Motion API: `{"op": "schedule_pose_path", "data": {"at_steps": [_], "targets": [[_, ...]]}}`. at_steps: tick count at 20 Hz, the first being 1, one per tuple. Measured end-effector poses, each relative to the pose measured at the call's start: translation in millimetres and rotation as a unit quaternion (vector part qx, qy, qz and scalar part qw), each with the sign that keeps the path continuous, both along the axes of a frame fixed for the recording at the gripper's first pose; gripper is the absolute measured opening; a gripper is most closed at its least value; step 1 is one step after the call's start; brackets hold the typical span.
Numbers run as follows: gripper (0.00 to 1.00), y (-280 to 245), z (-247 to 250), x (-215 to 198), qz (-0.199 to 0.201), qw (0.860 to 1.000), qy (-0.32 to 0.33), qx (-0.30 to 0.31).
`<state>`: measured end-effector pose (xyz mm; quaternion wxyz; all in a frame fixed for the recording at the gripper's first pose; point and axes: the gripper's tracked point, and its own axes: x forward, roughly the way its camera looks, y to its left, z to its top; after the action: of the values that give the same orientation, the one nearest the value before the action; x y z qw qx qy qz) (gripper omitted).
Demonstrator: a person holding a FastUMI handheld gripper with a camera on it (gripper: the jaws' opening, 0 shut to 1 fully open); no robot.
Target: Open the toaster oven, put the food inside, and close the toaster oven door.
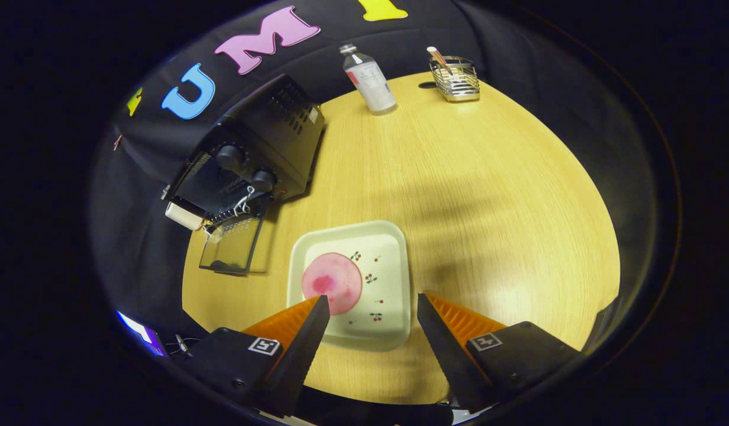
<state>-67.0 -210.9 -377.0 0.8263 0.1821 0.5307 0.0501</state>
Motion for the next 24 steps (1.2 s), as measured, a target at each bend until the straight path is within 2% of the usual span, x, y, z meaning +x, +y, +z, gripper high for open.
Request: {"op": "schedule_pose_path", "data": {"at_steps": [2,5,6,7,10,11,12,15,16,17,19,21,24], "targets": [[0.99,-2,-7,0,0.006,1.000,0.013,-0.004],[0.90,2,-14,3,0.009,1.000,0.021,-0.017],[0.81,2,-17,4,0.015,0.999,0.021,-0.030],[0.64,4,-21,6,0.022,0.999,0.021,-0.039],[0.50,-1,-23,6,0.040,0.995,0.022,-0.088],[0.36,-2,-25,6,0.050,0.994,0.023,-0.099],[0.29,-1,-23,5,0.057,0.992,0.025,-0.108],[0.27,1,-25,7,0.067,0.990,0.027,-0.117],[0.25,0,-22,10,0.064,0.991,0.024,-0.116],[0.17,1,-23,11,0.058,0.992,0.026,-0.112],[0.13,3,-23,10,0.061,0.992,0.027,-0.103],[0.10,6,-24,9,0.066,0.994,0.025,-0.080],[0.06,7,-23,8,0.046,0.998,0.029,-0.039]]}}
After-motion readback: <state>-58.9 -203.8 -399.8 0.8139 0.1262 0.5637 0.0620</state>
